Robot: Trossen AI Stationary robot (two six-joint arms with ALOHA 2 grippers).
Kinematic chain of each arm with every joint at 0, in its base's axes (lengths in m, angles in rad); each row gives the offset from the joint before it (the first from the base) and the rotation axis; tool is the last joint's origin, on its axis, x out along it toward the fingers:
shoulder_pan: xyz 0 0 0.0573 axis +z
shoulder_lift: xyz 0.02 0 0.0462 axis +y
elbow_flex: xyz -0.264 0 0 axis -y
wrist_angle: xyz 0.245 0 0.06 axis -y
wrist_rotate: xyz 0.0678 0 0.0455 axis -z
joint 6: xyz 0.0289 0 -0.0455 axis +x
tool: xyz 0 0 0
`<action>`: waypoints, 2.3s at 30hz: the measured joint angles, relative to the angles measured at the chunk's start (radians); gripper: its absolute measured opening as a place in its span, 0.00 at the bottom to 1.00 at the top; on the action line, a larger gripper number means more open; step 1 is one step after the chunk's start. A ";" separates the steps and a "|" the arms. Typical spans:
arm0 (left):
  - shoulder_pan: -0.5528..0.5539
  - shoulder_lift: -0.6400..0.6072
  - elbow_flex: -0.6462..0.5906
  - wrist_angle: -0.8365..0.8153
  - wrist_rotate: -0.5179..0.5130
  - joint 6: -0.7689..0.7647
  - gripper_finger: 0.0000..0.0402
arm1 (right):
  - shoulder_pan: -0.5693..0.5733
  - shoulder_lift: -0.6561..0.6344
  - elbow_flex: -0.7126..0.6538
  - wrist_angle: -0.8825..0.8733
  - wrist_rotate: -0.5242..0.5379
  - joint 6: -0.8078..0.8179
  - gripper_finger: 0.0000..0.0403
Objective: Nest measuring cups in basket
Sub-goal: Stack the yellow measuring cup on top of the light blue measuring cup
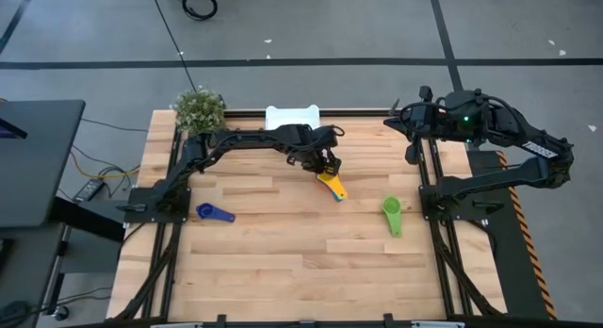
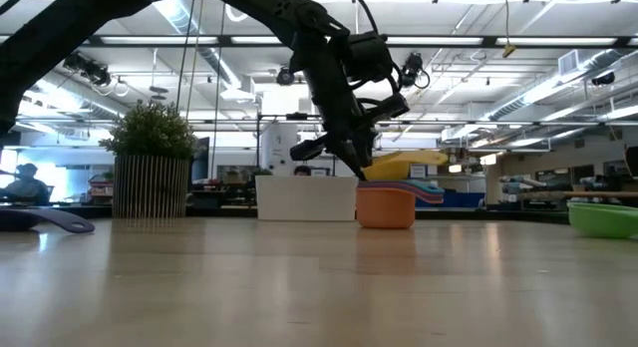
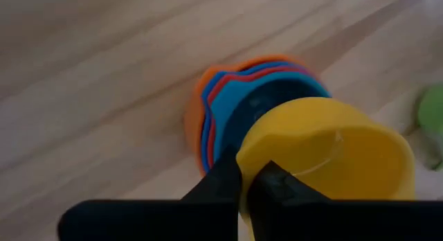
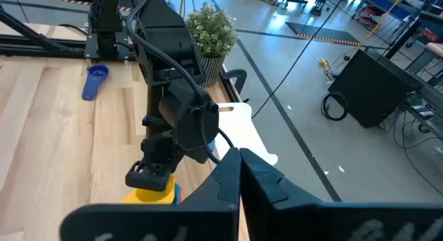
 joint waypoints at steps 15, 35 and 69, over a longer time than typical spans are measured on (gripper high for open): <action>0.007 -0.001 0.000 -0.040 0.102 0.025 0.15 | 0.000 0.000 0.000 0.000 0.000 0.000 0.02; 0.012 -0.001 0.000 -0.116 0.184 -0.054 0.03 | 0.000 0.000 0.000 0.001 -0.006 0.000 0.02; 0.012 -0.001 0.000 -0.206 0.170 0.024 0.03 | 0.000 0.000 0.000 0.000 -0.005 -0.001 0.02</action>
